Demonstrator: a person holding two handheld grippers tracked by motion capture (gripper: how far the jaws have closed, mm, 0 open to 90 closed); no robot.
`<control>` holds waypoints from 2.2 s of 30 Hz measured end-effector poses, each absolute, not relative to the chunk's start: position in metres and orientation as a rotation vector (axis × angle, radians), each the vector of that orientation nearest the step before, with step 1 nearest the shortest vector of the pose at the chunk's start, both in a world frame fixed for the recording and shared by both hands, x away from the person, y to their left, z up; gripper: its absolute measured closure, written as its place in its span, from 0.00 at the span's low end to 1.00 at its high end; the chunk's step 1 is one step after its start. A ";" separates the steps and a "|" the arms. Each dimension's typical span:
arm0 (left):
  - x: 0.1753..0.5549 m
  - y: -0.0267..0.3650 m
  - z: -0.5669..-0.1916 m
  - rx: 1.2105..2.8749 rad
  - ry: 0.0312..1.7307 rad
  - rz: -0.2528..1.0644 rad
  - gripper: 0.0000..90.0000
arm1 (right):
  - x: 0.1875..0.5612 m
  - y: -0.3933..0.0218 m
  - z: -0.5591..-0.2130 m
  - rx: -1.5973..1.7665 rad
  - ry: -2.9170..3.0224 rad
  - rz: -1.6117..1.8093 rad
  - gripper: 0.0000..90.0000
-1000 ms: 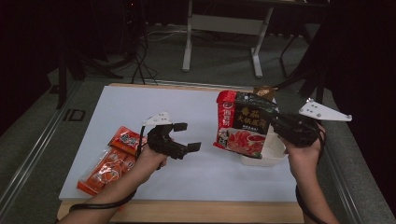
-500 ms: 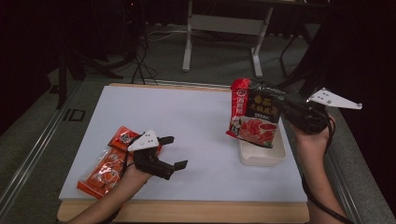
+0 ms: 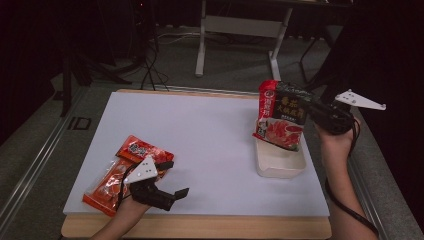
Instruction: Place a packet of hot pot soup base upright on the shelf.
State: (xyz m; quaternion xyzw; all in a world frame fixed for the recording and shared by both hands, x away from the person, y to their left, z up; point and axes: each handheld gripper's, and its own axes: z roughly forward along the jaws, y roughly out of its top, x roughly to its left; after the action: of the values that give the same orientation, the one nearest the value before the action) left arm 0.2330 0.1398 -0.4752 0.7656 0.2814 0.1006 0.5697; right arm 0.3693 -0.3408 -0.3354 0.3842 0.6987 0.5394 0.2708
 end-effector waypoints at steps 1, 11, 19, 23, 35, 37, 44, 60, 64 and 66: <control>0.230 0.142 -0.477 1.786 0.673 0.229 0.01 | 0.369 -0.341 -0.335 1.035 1.882 1.453 0.87; 0.222 0.147 -0.489 1.784 0.715 0.219 0.01 | 0.396 -0.354 -0.346 1.044 1.880 1.409 0.87; 0.223 0.148 -0.492 1.784 0.724 0.220 0.01 | 0.415 -0.359 -0.361 1.060 1.885 1.401 0.87; 0.223 0.148 -0.493 1.784 0.717 0.216 0.01 | 0.424 -0.358 -0.370 1.072 1.886 1.403 0.87; 0.225 0.149 -0.495 1.777 0.726 0.205 0.01 | 0.436 -0.348 -0.388 1.052 1.953 1.387 0.86; 0.225 0.149 -0.496 1.782 0.725 0.207 0.01 | 0.437 -0.348 -0.390 1.041 1.964 1.397 0.86; 0.226 0.149 -0.498 1.783 0.728 0.199 0.01 | 0.436 -0.350 -0.402 1.037 1.973 1.439 0.84; 0.227 0.149 -0.497 1.782 0.726 0.205 0.01 | 0.421 -0.372 -0.425 1.101 1.940 1.461 0.83; 0.227 0.148 -0.497 1.791 0.718 0.211 0.01 | 0.416 -0.377 -0.429 1.109 1.929 1.462 0.83; 0.227 0.148 -0.497 1.791 0.711 0.216 0.01 | 0.414 -0.380 -0.432 1.127 1.925 1.458 0.83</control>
State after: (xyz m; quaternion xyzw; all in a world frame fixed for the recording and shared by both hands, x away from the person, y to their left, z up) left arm 0.2266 0.1478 -0.4967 0.7618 0.3022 0.0921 0.5656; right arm 0.4136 -0.3805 -0.4317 0.4111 0.7019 0.5317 0.2361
